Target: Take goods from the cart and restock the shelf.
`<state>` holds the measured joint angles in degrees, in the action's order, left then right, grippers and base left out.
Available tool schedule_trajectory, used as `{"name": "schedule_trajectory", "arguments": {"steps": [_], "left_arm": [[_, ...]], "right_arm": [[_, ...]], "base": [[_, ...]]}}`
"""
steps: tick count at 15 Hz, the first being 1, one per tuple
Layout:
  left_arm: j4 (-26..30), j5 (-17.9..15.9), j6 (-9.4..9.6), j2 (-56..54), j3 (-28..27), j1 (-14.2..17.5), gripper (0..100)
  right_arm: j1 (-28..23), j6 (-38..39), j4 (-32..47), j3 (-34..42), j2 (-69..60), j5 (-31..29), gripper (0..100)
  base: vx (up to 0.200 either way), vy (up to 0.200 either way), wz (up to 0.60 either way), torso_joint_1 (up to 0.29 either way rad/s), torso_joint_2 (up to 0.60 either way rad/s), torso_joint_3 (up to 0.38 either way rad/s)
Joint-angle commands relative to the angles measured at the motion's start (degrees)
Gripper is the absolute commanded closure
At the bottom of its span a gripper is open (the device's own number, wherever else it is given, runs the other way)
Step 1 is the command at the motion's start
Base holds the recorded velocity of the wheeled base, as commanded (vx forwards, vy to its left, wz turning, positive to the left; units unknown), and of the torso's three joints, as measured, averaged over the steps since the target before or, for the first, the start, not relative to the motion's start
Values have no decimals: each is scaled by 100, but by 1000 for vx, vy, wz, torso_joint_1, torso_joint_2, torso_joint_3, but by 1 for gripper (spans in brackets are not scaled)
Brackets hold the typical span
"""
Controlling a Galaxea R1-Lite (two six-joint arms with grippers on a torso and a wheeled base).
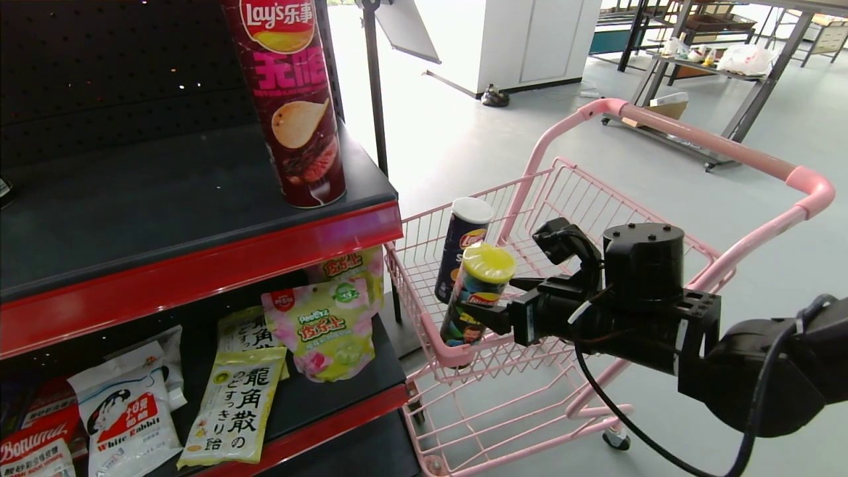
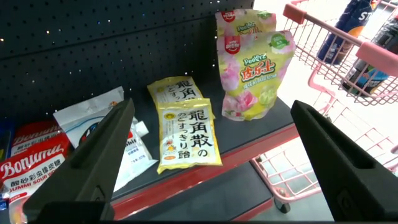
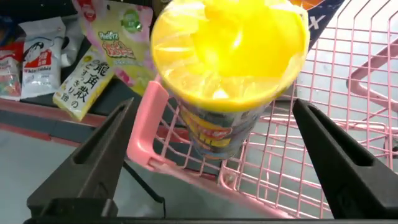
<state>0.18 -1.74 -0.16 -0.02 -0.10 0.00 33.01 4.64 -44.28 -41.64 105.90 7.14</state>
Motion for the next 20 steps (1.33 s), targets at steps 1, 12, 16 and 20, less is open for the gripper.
{"name": "schedule_trajectory", "arguments": {"steps": [1,12,16,20], "left_arm": [[-1,-1,-2,2,1,0,0],[-1,-1,-2,2,1,0,0],[-1,-1,-2,2,1,0,0],[-1,-1,-2,2,-8,0,0]], "right_arm": [[-5,19,-11,-248,344,-55,0],[-23,318,-11,-854,801,-231,0],[-5,476,-11,-942,950,-416,100],[65,564,-11,-925,932,-451,100]], "base": [[0,0,0,0,0,0],[0,0,0,0,0,0],[0,0,0,0,0,0],[0,0,0,0,0,0]]}}
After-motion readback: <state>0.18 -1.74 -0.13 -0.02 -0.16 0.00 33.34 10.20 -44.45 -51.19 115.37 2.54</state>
